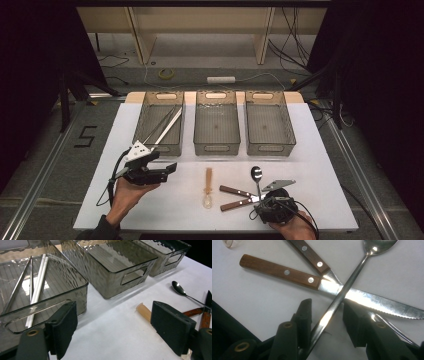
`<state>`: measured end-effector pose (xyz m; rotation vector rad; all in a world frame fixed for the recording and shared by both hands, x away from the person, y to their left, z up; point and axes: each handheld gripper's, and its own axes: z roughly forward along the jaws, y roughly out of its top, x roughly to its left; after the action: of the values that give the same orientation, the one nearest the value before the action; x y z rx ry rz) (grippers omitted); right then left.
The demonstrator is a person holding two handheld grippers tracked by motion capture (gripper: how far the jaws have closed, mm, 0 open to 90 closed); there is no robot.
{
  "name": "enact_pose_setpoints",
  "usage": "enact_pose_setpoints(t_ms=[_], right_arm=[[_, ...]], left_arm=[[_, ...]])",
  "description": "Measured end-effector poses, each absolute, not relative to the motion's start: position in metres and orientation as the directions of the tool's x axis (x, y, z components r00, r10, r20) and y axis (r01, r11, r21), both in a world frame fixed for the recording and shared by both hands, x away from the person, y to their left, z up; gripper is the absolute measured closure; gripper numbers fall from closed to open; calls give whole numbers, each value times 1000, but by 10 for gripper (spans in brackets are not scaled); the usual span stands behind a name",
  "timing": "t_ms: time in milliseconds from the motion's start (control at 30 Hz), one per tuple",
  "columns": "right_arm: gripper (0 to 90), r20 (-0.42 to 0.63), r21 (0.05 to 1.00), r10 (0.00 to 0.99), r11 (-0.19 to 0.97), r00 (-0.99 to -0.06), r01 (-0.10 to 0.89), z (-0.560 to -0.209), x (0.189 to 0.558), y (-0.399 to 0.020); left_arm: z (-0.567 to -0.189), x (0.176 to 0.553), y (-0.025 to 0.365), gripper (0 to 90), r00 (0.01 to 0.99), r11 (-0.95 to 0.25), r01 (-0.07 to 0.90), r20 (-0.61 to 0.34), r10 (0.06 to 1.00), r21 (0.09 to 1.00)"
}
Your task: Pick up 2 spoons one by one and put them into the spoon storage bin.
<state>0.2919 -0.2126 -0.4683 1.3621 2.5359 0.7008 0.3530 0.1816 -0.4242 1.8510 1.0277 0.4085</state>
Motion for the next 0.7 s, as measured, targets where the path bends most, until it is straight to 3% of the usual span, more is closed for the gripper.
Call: enact_pose_setpoints(t_ms=[700], right_arm=[[747, 14, 483, 830, 483, -558, 730, -469, 292, -213]], left_arm=[[-425, 350, 178, 216, 608, -220, 476, -138, 782, 852]])
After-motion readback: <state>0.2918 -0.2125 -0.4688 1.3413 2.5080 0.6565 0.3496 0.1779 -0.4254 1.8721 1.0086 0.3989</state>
